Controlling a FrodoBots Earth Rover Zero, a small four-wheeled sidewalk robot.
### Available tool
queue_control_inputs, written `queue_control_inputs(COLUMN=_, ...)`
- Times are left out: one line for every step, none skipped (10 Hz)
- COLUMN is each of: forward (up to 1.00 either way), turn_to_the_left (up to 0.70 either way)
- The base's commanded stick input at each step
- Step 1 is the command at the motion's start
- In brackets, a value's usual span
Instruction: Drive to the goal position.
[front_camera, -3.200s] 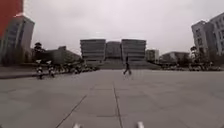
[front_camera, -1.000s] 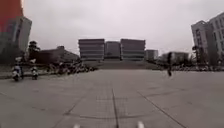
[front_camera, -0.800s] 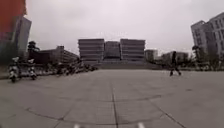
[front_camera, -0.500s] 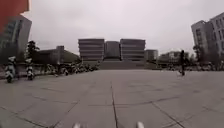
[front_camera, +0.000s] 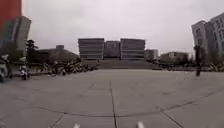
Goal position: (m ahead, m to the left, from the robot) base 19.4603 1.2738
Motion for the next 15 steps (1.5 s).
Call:
queue_control_inputs(forward=0.70, turn_to_the_left=0.00)
queue_control_inputs(forward=0.70, turn_to_the_left=0.00)
queue_control_inputs(forward=0.70, turn_to_the_left=0.00)
queue_control_inputs(forward=0.70, turn_to_the_left=0.00)
queue_control_inputs(forward=0.70, turn_to_the_left=0.00)
queue_control_inputs(forward=0.70, turn_to_the_left=0.00)
queue_control_inputs(forward=0.70, turn_to_the_left=0.00)
queue_control_inputs(forward=0.70, turn_to_the_left=0.00)
queue_control_inputs(forward=0.70, turn_to_the_left=0.00)
queue_control_inputs(forward=0.70, turn_to_the_left=0.00)
queue_control_inputs(forward=0.70, turn_to_the_left=0.00)
queue_control_inputs(forward=0.70, turn_to_the_left=0.00)
queue_control_inputs(forward=0.70, turn_to_the_left=0.00)
queue_control_inputs(forward=0.70, turn_to_the_left=0.00)
queue_control_inputs(forward=0.70, turn_to_the_left=0.00)
